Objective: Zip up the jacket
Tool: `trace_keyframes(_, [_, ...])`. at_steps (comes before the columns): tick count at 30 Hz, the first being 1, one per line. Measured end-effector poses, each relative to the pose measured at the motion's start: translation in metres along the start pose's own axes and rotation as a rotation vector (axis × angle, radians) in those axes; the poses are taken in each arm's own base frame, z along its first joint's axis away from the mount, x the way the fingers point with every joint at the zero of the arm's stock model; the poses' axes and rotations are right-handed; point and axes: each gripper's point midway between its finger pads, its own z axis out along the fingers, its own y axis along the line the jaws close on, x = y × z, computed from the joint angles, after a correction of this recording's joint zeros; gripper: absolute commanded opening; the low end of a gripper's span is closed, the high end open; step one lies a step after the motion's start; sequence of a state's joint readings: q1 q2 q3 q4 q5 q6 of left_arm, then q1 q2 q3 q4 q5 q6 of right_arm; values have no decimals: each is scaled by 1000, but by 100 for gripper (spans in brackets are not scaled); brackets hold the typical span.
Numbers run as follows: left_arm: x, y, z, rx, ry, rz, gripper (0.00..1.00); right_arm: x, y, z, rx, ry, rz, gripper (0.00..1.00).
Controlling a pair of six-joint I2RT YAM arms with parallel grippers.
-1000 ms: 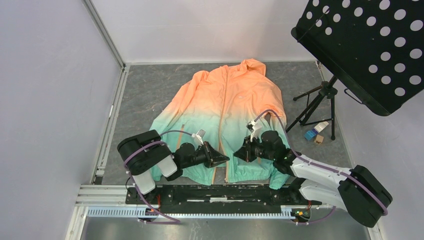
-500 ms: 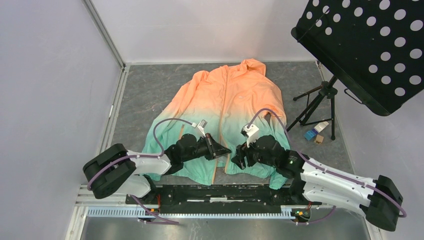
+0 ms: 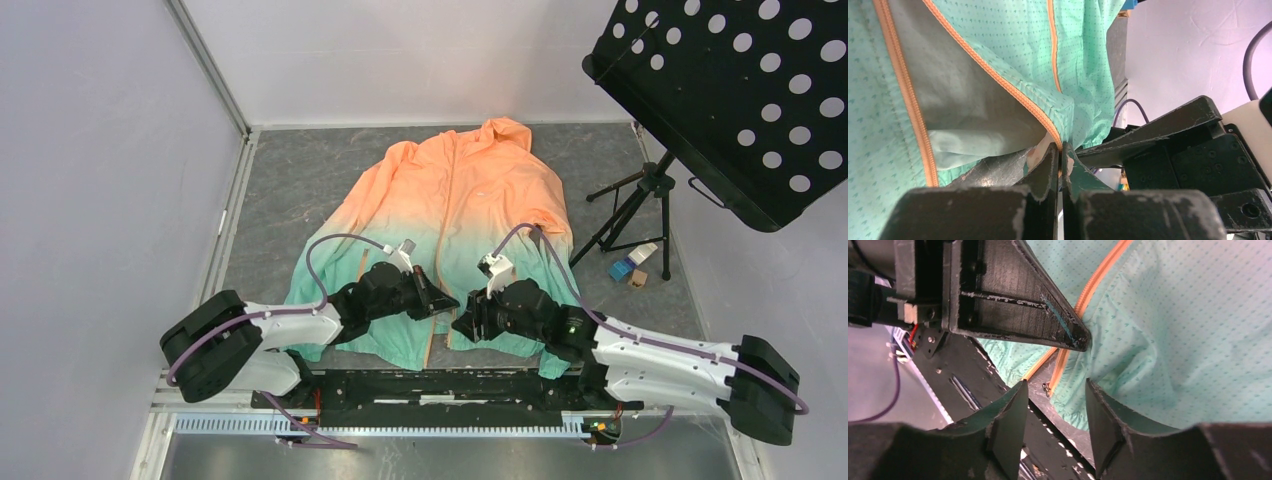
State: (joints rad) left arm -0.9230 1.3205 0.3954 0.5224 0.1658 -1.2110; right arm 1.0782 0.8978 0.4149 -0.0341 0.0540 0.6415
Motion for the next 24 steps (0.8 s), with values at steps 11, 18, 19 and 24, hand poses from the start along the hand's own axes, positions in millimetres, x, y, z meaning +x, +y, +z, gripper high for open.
trace_keyframes(11, [4,1,0,-10,13,2,2,10,-5,9,34,13,127,49])
trace_keyframes(18, [5,-3,-1,-1,16,5,2,9,-8,13,57,5,162,43])
trace_keyframes(19, [6,-3,-1,2,16,6,2,9,-7,14,55,4,164,43])
trace_keyframes(24, [6,-5,-2,8,17,8,2,10,-6,18,46,5,168,44])
